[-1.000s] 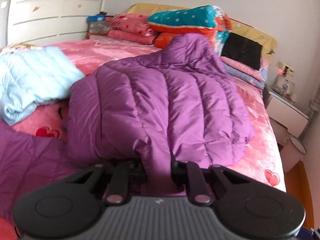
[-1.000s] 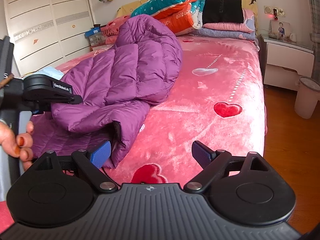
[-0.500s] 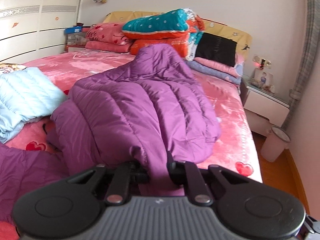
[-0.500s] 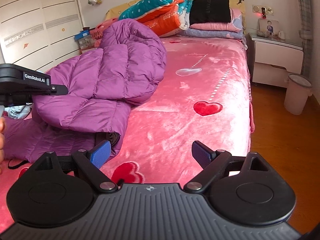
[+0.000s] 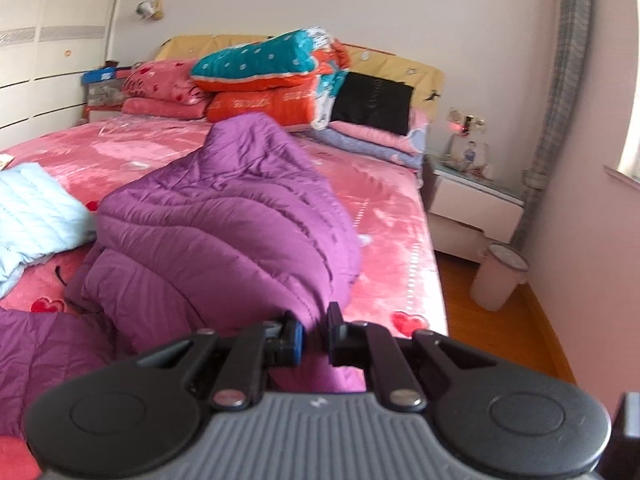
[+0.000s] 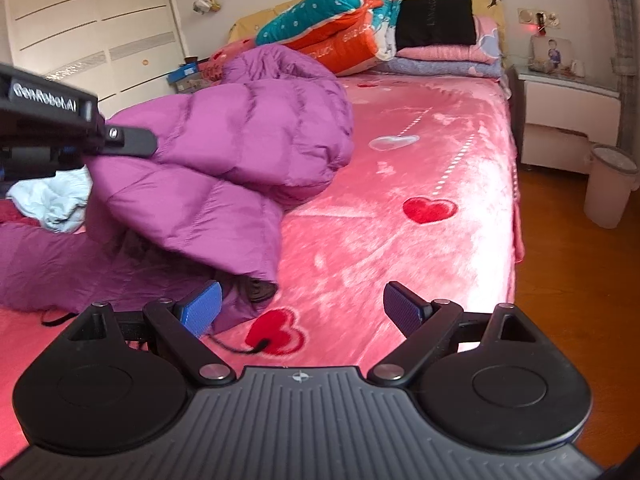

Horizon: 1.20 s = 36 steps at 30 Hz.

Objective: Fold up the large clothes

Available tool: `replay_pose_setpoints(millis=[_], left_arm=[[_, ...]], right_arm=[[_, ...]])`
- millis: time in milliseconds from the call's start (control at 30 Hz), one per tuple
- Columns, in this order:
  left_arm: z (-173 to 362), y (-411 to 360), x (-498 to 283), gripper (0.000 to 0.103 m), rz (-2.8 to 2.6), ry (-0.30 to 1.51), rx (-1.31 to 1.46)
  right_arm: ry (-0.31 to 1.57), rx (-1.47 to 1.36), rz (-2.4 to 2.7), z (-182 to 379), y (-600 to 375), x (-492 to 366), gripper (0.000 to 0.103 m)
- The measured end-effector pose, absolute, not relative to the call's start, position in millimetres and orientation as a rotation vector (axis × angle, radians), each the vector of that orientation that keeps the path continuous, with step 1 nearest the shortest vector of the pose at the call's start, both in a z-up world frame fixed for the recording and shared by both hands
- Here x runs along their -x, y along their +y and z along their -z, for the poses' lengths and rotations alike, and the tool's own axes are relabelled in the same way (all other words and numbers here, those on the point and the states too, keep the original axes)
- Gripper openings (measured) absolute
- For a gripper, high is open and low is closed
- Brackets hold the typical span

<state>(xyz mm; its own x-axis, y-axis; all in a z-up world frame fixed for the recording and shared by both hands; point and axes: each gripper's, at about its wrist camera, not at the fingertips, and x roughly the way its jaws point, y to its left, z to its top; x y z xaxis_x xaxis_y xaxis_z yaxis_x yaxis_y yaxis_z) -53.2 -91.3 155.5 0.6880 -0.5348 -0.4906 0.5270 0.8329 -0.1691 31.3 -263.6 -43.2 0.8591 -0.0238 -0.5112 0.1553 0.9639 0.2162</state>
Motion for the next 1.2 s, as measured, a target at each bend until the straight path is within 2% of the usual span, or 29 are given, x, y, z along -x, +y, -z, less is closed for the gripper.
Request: replay_pose_setpoints(millis=[100, 167, 500, 733, 800, 867, 933, 1000, 1067, 1100, 1133, 1200], left_arm=[[-161.0, -88.4, 69.4, 0.006, 0.626, 0.544, 0.016], [-163.5, -86.7, 78.1, 0.000, 0.649, 0.542, 0.016], [-163.3, -60.0, 103.8, 0.000, 0.671, 0.551, 0.019], [-154.8, -7.4, 74.1, 0.002, 0.472, 0.474, 0.021], [-153.3, 8.9, 59.3, 0.007, 0.412, 0.453, 0.039], [-151.9, 23.9, 43.6, 0.024, 0.357, 0.429, 0.059], [-150.8, 36.1, 33.0, 0.031, 0.322, 0.399, 0.062], [-148.6, 46.2, 25.4, 0.034, 0.292, 0.365, 0.041], [-146.2, 54.5, 17.2, 0.041, 0.270, 0.335, 0.026], [-145.2, 62.1, 13.4, 0.042, 0.263, 0.332, 0.038], [-143.6, 68.1, 8.3, 0.043, 0.259, 0.331, 0.057], [-140.5, 80.2, 1.0, 0.044, 0.258, 0.322, 0.083]], right_arm=[[0.520, -0.261, 0.066, 42.9, -258.6, -25.4, 0.103], [0.509, -0.258, 0.050, 41.8, -254.7, -20.8, 0.103], [0.520, -0.180, 0.074, 45.0, -239.7, -6.9, 0.103], [0.525, -0.136, 0.039, 39.6, -225.3, 3.0, 0.103], [0.518, -0.104, 0.008, 35.2, -212.4, 2.0, 0.103], [0.511, -0.104, -0.044, 29.3, -195.6, -0.3, 0.103], [0.510, -0.087, -0.094, 24.0, -176.6, -5.2, 0.103], [0.516, -0.080, -0.123, 22.2, -159.6, -14.1, 0.103], [0.530, -0.100, -0.125, 24.0, -149.0, -27.3, 0.090], [0.542, -0.120, -0.117, 26.9, -146.8, -36.0, 0.086], [0.556, -0.145, -0.107, 31.2, -146.2, -46.7, 0.077], [0.577, -0.176, -0.082, 39.3, -144.7, -63.0, 0.077]])
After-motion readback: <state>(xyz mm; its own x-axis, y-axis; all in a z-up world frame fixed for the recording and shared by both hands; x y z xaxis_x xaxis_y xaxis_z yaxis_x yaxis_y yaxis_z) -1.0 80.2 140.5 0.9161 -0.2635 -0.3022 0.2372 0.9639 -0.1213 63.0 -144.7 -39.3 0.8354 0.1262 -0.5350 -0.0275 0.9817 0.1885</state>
